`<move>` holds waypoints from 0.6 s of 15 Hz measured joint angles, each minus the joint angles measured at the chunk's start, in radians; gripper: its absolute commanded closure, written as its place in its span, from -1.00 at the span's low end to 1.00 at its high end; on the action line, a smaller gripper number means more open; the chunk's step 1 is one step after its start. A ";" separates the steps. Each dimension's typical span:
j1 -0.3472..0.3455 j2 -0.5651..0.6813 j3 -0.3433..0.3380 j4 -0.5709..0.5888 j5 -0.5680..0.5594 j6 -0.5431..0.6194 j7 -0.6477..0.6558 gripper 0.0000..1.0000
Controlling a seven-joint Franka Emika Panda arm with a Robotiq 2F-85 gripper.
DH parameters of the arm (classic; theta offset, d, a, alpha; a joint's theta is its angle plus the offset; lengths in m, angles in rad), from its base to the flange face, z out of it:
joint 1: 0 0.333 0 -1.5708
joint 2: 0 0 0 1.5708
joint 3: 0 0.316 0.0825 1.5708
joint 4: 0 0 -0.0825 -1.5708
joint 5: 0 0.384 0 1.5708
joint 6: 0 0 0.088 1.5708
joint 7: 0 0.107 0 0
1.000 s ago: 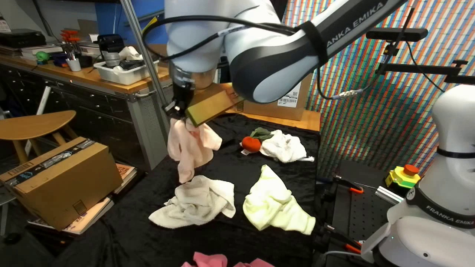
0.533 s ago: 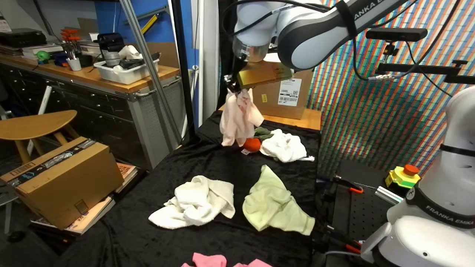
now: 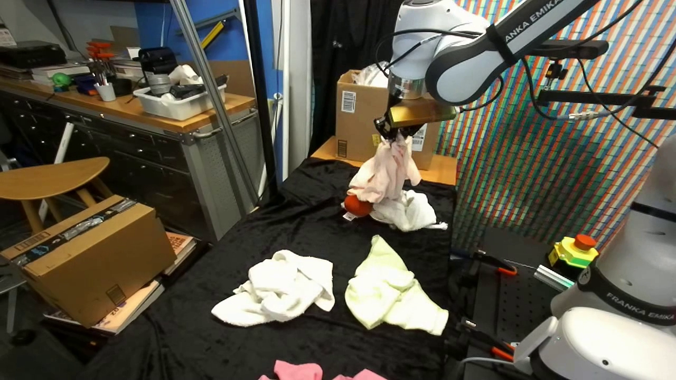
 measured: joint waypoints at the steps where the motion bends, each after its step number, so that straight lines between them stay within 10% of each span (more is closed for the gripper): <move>1: -0.011 0.008 0.002 -0.006 0.022 0.003 -0.021 0.82; 7: -0.017 0.070 0.035 -0.007 0.121 0.035 -0.119 0.81; 9: -0.015 0.093 0.051 -0.003 0.141 0.042 -0.136 0.17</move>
